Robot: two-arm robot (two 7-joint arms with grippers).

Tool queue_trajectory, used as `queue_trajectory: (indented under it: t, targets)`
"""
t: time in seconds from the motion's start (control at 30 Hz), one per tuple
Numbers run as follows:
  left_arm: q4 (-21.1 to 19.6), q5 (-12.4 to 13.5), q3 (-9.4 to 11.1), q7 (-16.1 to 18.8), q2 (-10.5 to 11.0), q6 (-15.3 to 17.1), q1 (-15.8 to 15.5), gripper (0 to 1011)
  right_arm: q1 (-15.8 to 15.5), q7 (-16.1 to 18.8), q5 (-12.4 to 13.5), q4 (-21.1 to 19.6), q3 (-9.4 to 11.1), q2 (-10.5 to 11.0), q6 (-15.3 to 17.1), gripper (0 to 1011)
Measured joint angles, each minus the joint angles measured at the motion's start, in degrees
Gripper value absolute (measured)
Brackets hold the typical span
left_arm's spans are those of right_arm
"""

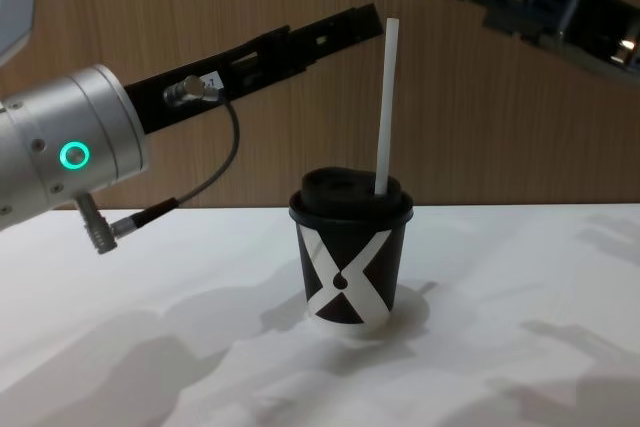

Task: Pick up the straw with one hand, pass it to the other hand, and insert it into the cup.

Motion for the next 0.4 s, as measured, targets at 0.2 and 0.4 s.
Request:
queue_trajectory:
  t: [0.2, 0.4]
  targets:
    - [-0.7, -0.4, -0.2, -0.2, 0.5, -0.3, 0.7, 1003, -1.1, -0.8, 0.1, -0.8, 0.2, 0.3, 0.0, 1001]
    - [-1.1, -0.6, -0.3, -0.3, 0.9, -0.4, 1.1, 1003, -1.9, -1.3, 0.2, -1.4, 0.4, 0.5, 0.1, 1001]
